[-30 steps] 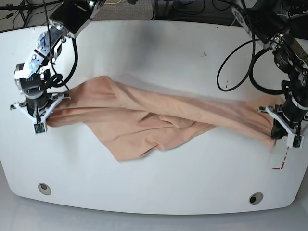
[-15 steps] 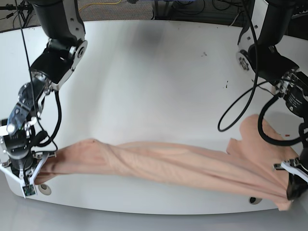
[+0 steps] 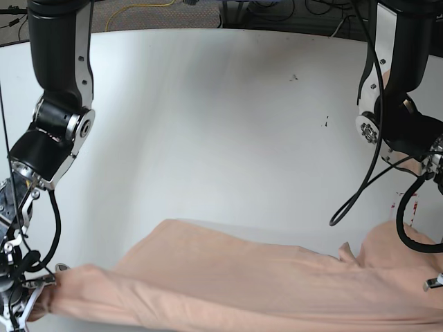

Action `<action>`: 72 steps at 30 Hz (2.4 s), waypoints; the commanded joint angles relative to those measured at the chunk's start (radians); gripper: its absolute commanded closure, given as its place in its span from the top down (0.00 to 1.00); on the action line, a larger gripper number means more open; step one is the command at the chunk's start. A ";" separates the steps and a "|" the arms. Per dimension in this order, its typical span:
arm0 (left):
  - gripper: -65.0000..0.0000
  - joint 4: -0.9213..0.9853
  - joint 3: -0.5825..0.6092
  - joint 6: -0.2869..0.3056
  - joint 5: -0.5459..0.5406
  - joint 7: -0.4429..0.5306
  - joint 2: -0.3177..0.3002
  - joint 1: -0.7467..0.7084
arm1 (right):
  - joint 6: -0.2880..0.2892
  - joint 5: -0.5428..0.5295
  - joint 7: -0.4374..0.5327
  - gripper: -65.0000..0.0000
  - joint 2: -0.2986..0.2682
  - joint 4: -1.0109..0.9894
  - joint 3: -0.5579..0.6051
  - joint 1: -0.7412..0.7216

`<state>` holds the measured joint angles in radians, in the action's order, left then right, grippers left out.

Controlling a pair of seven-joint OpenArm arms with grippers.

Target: Fold the T-shirt properly

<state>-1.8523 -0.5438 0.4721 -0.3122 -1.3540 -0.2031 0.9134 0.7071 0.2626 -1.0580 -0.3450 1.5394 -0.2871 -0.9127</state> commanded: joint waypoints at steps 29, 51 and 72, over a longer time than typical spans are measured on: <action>0.00 0.072 -0.075 0.000 0.003 0.029 -0.011 0.008 | -0.009 0.005 -0.075 0.00 -0.059 0.091 0.029 -0.032; 0.01 0.007 -0.071 0.053 -0.124 0.032 0.054 -0.440 | -0.009 0.005 -0.029 0.00 0.106 0.393 -0.133 0.559; 0.38 0.188 0.202 0.047 -0.121 0.143 0.268 -0.529 | -0.009 0.005 -0.032 0.00 0.120 0.413 -0.136 0.596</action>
<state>-1.6806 -0.3531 0.5220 -0.4179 -1.2652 0.0650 0.3740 0.7048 0.2653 -1.1084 -0.2188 1.9358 -0.4194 -0.2935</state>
